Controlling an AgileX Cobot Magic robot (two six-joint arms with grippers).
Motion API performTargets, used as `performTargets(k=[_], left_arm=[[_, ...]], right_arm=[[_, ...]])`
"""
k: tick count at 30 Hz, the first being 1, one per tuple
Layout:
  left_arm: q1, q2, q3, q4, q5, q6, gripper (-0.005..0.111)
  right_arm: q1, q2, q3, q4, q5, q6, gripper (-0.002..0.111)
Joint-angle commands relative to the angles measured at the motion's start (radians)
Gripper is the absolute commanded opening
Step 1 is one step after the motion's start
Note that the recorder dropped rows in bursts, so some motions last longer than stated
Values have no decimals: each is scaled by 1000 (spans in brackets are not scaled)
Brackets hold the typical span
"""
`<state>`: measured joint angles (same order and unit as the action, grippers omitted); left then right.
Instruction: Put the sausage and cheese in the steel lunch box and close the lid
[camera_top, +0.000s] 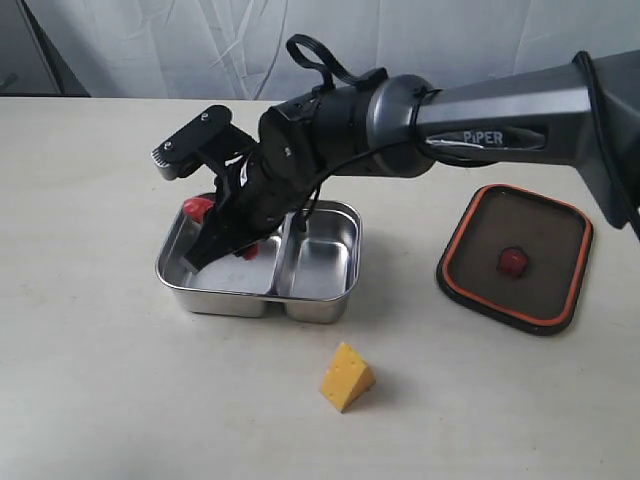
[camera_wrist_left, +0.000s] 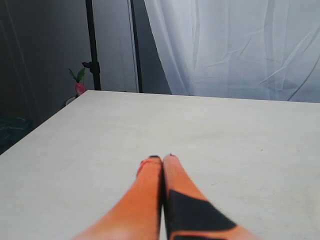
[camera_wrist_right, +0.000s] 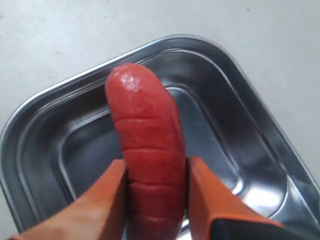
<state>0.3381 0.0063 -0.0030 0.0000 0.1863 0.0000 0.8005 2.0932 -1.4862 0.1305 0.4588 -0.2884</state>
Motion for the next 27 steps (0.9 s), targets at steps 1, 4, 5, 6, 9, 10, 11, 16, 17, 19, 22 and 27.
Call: performTargets(k=[1,4,5,6,9,10,11,16,17,19,22,27], left_arm=[[-7,-6,3,6,-7,0,0],[-7,-6,3,6,-7,0,0],[-7,-6,3,6,-7,0,0],[-7,-6,3,6,-7,0,0],[-7,-6,3,6,-7,0,0],[-7,-6,3,6,-7,0,0],[-7,-6,3,6,-7,0,0],[-7,-6,3,6,-7,0,0],[-7,-6,3,6,-7,0,0],[-7,-6,3,6,-7,0,0],[-7,-6,3,6,-7,0,0],[-7,-6,3,6,-7,0,0]], right_arm=[[-2,-5,-7,-13,-11,-6,43],[-2,-5,-7,2,-1,-6,54],[-2,-5,-7,11,4,-6,55],[-2,-5,-7,11,9,-6,55],[-2,-21,-7,10,37,-6,55],[-2,-36,-7,10,56,-2,55],[-2,-53,-7,10,80,7,55],[-2,-185,-7,-57,253,89,55],[-2,-219,-7,-71,302,115,55],[-2,-312,-3,-112,410,221,55],[-2,-378,-3,-167,538,375,54],[-2,-475,140,-204,645,534,54]])
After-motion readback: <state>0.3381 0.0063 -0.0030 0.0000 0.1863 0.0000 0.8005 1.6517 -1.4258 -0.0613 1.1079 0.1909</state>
